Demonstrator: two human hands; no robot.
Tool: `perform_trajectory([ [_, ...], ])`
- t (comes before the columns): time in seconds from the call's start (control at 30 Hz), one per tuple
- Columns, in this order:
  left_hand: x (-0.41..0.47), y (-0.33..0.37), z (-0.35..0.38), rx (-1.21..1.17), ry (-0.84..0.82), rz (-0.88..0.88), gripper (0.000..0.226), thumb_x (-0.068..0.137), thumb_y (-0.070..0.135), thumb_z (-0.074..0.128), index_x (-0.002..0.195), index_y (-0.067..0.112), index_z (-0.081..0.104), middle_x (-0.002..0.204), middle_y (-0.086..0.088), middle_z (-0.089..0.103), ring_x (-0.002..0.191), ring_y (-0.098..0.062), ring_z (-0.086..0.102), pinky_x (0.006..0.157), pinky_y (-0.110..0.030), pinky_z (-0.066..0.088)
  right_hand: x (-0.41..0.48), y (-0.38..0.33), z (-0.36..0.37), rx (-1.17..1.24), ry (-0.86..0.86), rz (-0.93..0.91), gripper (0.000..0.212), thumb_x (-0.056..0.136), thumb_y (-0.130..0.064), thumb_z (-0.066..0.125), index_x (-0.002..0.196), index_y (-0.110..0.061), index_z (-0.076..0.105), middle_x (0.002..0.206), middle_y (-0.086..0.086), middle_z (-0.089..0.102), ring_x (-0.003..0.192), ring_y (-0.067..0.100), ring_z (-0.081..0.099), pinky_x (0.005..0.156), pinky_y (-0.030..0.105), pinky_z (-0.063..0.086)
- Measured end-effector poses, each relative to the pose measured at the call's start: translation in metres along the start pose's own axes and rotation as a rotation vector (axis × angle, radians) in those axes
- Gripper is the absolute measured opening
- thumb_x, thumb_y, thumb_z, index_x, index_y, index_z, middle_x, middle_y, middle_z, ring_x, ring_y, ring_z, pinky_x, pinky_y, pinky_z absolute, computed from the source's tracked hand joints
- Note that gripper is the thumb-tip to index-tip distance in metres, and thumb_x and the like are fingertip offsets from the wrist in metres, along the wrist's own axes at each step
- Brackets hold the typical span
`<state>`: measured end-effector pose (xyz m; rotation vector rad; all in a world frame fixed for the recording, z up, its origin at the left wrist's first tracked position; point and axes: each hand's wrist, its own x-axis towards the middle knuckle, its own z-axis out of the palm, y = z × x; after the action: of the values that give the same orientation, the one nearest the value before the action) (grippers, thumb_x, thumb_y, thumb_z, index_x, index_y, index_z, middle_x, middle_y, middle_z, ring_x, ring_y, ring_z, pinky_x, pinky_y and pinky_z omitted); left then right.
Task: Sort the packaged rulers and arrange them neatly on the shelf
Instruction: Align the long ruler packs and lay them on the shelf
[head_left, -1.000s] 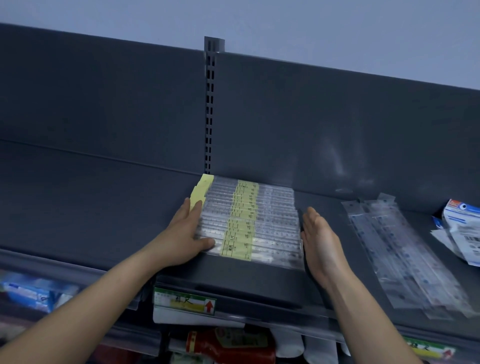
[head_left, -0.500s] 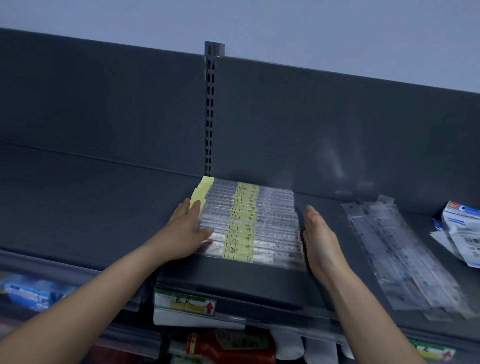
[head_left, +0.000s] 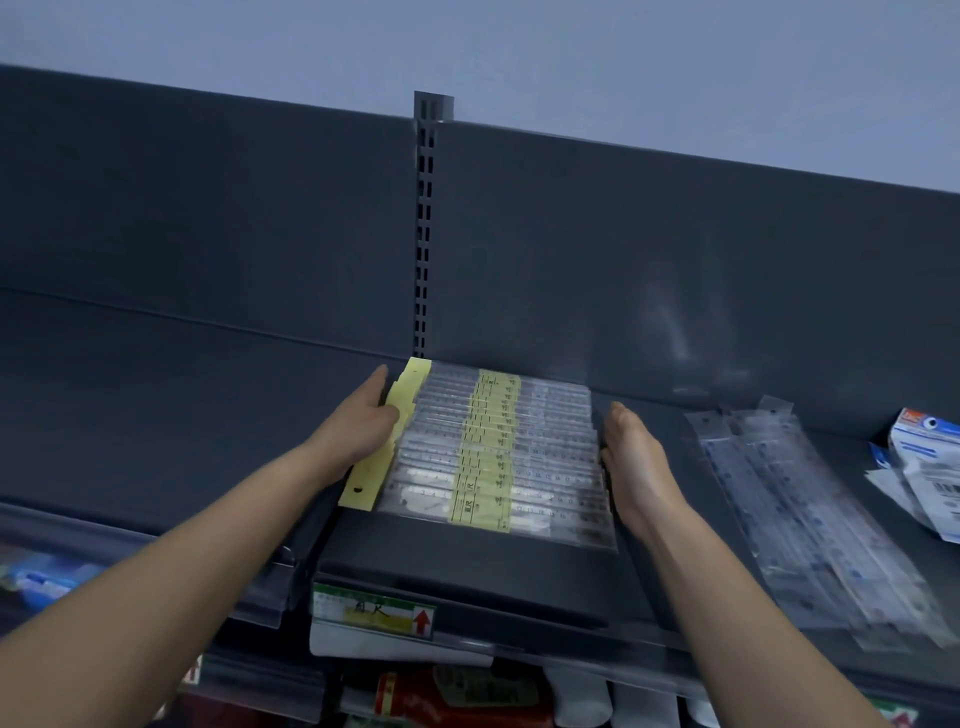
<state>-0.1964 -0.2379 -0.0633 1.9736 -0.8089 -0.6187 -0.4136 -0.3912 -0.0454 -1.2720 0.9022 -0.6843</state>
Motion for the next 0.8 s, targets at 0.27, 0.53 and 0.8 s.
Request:
perform_trajectory([
  [0.27,0.013,0.004,0.007,0.052,-0.05,0.017,0.066,0.098,0.006,0.033,0.155,0.018,0.003,0.161,0.004,0.007,0.148,-0.014,0.011,0.12,-0.033,0.012,0.011,0.002,0.001,-0.08,0.046,0.014,0.044,0.103,-0.021,0.028,0.137,0.006,0.036,0.128,0.005,0.05,0.124,0.022,0.046,0.103,0.036,0.038],
  [0.53,0.022,0.015,0.011,0.045,-0.054,0.03,0.061,0.1,0.011,0.033,0.154,0.021,0.005,0.16,0.006,0.012,0.147,-0.015,0.014,0.116,-0.031,0.015,0.019,-0.003,0.003,-0.15,0.074,0.046,0.046,0.102,-0.016,0.026,0.141,0.009,0.03,0.145,0.022,0.04,0.133,0.035,0.04,0.11,0.045,0.032],
  [0.8,0.028,0.008,0.012,0.092,-0.045,0.064,0.061,0.099,0.015,0.037,0.155,0.02,0.011,0.158,0.011,0.015,0.145,-0.011,0.017,0.114,-0.028,0.015,0.027,0.002,0.002,-0.217,0.087,0.084,0.049,0.098,-0.022,0.029,0.137,0.008,0.034,0.141,0.023,0.041,0.131,0.037,0.039,0.109,0.05,0.031],
])
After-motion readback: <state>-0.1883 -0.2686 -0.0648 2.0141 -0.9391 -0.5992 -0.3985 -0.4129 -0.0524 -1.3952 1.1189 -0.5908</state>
